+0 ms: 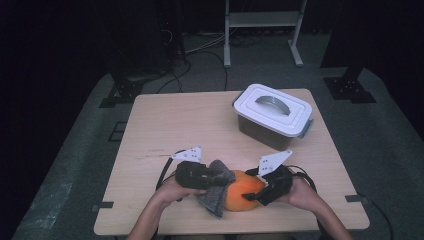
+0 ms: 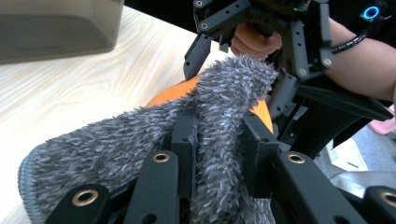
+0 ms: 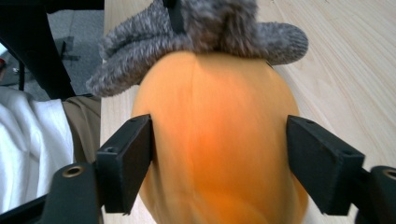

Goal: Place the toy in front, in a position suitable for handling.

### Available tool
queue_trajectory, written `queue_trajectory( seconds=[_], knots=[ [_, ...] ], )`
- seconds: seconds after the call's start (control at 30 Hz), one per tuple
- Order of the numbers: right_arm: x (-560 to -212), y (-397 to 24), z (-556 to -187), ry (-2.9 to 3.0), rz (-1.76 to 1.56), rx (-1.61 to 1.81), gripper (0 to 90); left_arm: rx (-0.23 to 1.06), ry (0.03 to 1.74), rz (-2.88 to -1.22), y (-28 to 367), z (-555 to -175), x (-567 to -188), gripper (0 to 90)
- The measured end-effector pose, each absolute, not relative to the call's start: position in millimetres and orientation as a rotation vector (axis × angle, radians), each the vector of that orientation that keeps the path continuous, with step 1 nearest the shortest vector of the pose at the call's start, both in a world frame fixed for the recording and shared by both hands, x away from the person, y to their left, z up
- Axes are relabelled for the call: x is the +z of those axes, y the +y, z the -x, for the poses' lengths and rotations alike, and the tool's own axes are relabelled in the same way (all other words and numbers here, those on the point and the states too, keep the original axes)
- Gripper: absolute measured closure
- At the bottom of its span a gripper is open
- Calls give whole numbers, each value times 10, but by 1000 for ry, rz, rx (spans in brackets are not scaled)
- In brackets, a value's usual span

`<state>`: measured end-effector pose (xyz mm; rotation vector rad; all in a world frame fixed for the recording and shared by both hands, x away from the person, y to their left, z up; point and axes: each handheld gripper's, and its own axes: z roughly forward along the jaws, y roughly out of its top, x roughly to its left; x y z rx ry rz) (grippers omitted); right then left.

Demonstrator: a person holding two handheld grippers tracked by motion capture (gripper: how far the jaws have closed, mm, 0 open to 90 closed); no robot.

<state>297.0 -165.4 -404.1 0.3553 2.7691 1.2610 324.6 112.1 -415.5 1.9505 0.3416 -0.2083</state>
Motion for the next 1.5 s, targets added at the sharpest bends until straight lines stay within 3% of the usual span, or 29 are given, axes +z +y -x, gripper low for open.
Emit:
queue_trajectory(
  seconds=[0.23,0.43,0.57,0.97,1.5],
  knots=[
    [-4043,-1484,-2957,2782,-380,1199,190,-214,343,-1954,1105,-3245,-4169,699],
    [-4072,-1515,-2988,2773,-336,1215,430,-203,358,-1941,1172,-3275,-4149,699],
    [-4050,-1543,-3011,2758,-302,1271,494,-185,360,-1927,1249,-3290,-4094,699],
    [-4046,-1309,-3105,2777,-144,1321,496,-157,346,-1943,1284,-3273,-4040,699],
    [-4188,-1771,-3216,2765,-260,1426,420,-182,385,-1937,1342,-3321,-4155,695]
  ],
)
